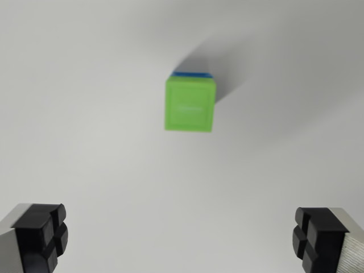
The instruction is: Stack cube
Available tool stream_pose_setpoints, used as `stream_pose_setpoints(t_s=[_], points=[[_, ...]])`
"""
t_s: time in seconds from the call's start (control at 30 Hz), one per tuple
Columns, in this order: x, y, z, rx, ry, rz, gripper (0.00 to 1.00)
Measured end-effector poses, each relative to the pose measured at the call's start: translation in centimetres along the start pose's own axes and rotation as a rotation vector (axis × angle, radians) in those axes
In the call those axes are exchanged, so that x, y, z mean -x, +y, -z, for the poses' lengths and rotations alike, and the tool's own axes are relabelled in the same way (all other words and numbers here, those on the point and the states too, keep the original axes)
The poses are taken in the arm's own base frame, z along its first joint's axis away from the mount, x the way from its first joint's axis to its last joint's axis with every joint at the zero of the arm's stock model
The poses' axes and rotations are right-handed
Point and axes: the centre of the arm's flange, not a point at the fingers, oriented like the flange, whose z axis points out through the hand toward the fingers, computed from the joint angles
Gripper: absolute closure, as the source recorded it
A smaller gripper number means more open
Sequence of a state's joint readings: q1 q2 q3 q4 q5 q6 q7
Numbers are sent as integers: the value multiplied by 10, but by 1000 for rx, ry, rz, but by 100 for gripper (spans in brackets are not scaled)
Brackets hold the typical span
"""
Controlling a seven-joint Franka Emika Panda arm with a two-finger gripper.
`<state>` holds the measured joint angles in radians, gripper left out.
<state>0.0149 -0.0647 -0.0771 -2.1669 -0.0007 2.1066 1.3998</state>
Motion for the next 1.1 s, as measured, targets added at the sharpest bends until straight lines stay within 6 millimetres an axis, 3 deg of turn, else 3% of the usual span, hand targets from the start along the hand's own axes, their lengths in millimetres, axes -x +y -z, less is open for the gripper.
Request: stream_pose_setpoints(t_s=[0.6,1.1], points=[[0,-1,40,1,-1,-1,0],[0,-1,43,1,-1,-1,0]])
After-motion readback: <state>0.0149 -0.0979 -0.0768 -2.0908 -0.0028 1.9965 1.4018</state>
